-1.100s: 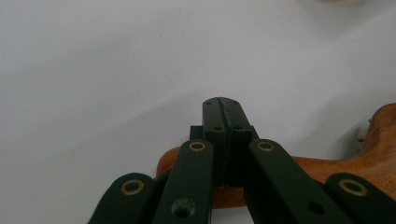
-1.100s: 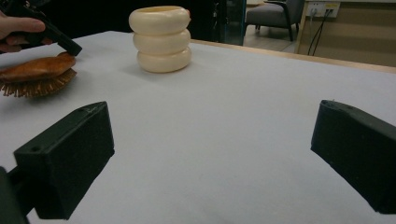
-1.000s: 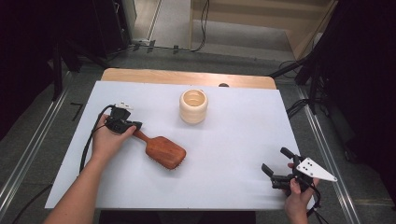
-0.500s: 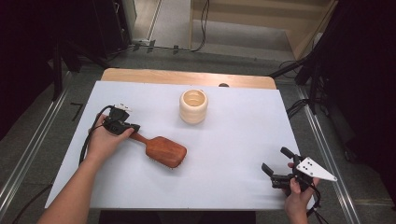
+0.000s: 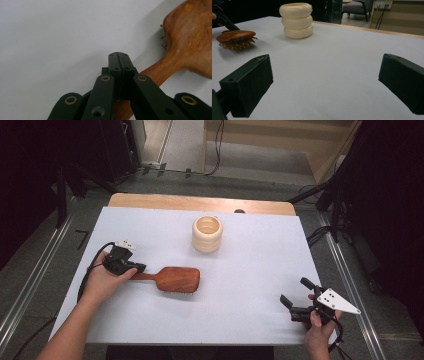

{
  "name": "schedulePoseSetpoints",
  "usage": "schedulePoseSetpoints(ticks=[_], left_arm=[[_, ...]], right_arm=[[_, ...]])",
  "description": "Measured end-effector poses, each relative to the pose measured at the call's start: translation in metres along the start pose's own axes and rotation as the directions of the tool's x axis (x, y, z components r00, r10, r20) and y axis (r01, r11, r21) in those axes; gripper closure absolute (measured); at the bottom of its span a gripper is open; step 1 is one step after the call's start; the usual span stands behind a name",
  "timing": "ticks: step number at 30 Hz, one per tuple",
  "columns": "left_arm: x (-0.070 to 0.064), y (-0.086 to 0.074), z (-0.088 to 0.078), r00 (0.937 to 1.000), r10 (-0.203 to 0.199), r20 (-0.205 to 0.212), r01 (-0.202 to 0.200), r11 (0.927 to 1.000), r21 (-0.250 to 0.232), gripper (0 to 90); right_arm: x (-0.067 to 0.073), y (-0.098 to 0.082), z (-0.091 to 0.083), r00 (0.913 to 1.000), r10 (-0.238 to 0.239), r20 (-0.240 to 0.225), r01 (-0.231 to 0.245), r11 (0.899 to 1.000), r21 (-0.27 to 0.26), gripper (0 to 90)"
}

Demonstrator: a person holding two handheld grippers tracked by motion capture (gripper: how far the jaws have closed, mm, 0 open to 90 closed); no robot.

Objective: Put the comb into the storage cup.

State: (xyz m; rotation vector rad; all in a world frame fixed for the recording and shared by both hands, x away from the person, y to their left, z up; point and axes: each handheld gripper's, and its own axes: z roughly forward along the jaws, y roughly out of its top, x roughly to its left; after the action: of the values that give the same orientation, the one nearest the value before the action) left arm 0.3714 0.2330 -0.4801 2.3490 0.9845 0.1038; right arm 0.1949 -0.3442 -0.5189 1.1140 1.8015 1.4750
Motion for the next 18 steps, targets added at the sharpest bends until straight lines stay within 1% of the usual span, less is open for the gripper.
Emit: schedulePoseSetpoints(ticks=[1, 4, 8, 11, 12, 13, 18], left_arm=[[0.0, -0.003, 0.0, 1.0, 0.001, 0.005, -0.001, 1.0, 0.004, 90.0], [-0.002, -0.011, -0.003, 0.9996, -0.003, 0.027, 0.003, 1.0, -0.005, 90.0], [-0.008, -0.02, -0.008, 0.9988, 0.008, 0.049, -0.007, 0.9997, -0.025, 90.0], [-0.014, -0.025, -0.01, 0.998, 0.02, 0.059, -0.018, 0.9993, -0.033, 90.0], [-0.016, -0.026, -0.011, 0.9978, 0.032, 0.059, -0.031, 0.9991, -0.031, 90.0], [-0.018, -0.027, -0.012, 0.9976, 0.036, 0.06, -0.034, 0.9988, -0.034, 90.0], [-0.028, -0.032, -0.016, 0.9948, 0.065, 0.079, -0.06, 0.9962, -0.063, 90.0]], right_arm=[[0.0, 0.0, 0.0, 1.0, -0.001, 0.001, 0.001, 1.0, 0.001, 0.0], [0.0, 0.0, 0.0, 1.0, 0.001, 0.003, -0.001, 1.0, 0.0, 0.0], [0.0, 0.0, -0.001, 0.9999, 0.0, 0.01, 0.0, 1.0, 0.0, 0.0], [0.0, 0.0, -0.001, 0.9999, -0.002, 0.012, 0.002, 1.0, 0.0, 0.0], [0.0, 0.0, -0.001, 0.9999, -0.001, 0.012, 0.001, 1.0, 0.001, 0.0], [0.0, 0.0, 0.0, 0.9999, 0.0, 0.011, 0.0, 1.0, 0.002, 0.0], [0.0, 0.0, -0.001, 0.9999, 0.002, 0.015, -0.002, 1.0, 0.002, 0.0]])
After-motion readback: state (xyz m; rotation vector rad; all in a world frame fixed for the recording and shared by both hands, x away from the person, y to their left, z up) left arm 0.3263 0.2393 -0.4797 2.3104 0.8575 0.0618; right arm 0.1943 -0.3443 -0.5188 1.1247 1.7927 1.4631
